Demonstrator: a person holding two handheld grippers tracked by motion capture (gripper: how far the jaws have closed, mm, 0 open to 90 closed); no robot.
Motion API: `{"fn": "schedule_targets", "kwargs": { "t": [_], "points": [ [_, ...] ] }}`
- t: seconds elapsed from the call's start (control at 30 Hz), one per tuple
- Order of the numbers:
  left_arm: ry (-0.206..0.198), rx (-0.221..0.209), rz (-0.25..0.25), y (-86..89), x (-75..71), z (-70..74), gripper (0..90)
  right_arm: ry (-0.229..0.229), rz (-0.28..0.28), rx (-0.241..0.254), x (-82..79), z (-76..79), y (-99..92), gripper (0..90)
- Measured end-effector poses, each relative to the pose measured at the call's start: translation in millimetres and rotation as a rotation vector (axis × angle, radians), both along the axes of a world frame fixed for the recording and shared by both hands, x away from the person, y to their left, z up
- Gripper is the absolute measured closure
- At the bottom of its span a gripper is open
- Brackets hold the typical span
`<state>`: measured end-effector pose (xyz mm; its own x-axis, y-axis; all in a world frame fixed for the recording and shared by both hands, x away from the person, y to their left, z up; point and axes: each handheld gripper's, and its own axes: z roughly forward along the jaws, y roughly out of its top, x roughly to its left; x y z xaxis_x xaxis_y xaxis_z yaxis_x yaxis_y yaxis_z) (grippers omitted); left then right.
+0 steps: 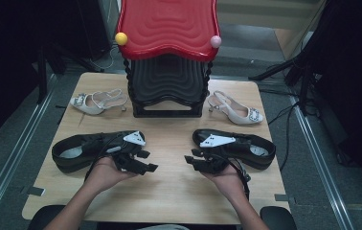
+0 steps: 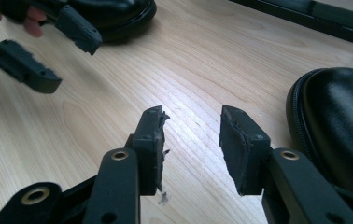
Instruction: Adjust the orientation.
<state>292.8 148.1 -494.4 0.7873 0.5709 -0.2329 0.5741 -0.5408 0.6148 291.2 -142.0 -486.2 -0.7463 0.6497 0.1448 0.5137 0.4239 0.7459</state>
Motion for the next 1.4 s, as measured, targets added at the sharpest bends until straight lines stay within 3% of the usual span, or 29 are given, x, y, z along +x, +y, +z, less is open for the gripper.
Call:
{"fn": "schedule_targets", "kwargs": {
  "t": [0.1,0.23,0.3,0.33,0.43,0.53,0.6,0.67,0.7,0.8,0.87,0.93,1.0,1.13,1.27,1.4],
  "points": [
    [0.014,0.01,0.005,0.1,0.9,-1.8,39.3,-0.022,0.018,-0.022,-1.6,3.2,0.1,62.4],
    [-0.005,0.013,0.008,3.2,1.5,0.8,41.3,-0.071,0.028,-0.032,-5.4,5.3,-1.6,59.4],
    [0.036,0.008,0.039,6.4,2.7,4.4,42.1,-0.067,0.016,0.003,-4.0,3.4,-4.7,57.9],
    [0.038,-0.002,0.053,8.2,2.4,6.0,42.4,-0.07,-0.001,-0.003,-3.5,2.8,-6.1,58.6],
    [-0.01,0.01,0.043,12.5,-1.8,12.6,42.4,-0.089,-0.011,-0.004,-3.7,3.8,-7.8,58.6],
    [-0.038,0.007,0.026,17.7,-5.8,20.0,40.8,0.007,-0.004,0.021,0.4,8.5,-6.8,54.5],
    [-0.02,0.003,0.039,22.9,-5.2,23.6,37.0,0.034,-0.013,0.038,2.0,13.4,-5.7,52.1],
    [0.034,-0.033,0.067,31.0,-2.7,29.3,36.0,0.0,-0.003,0.042,-0.1,18.8,-4.2,54.3],
    [0.032,-0.043,0.081,34.8,-3.6,32.4,36.0,-0.021,-0.004,0.037,-1.2,20.3,-3.6,55.8],
    [0.025,-0.003,0.089,42.3,-7.9,36.3,34.7,-0.005,0.014,0.03,1.8,20.3,-2.4,58.1],
    [0.042,0.001,0.101,44.6,-10.4,37.8,34.2,0.007,0.015,0.025,3.6,19.1,-1.8,58.2],
    [0.005,0.002,0.108,46.9,-15.2,44.6,34.0,0.016,0.017,0.025,5.0,18.1,-0.8,60.4],
    [0.001,0.011,0.113,52.1,-17.1,50.5,34.6,0.037,0.036,0.034,6.9,16.7,1.4,61.3],
    [-0.025,0.072,0.139,67.1,-20.3,58.5,34.6,0.055,0.056,0.028,9.8,14.2,5.5,61.4],
    [-0.015,0.094,0.177,88.1,-23.2,64.8,34.7,0.058,0.072,0.035,12.4,12.9,6.3,59.8],
    [-0.022,0.089,0.212,103.6,-25.8,69.7,35.4,0.064,0.087,0.02,13.2,11.3,7.8,59.7]
  ]
}}
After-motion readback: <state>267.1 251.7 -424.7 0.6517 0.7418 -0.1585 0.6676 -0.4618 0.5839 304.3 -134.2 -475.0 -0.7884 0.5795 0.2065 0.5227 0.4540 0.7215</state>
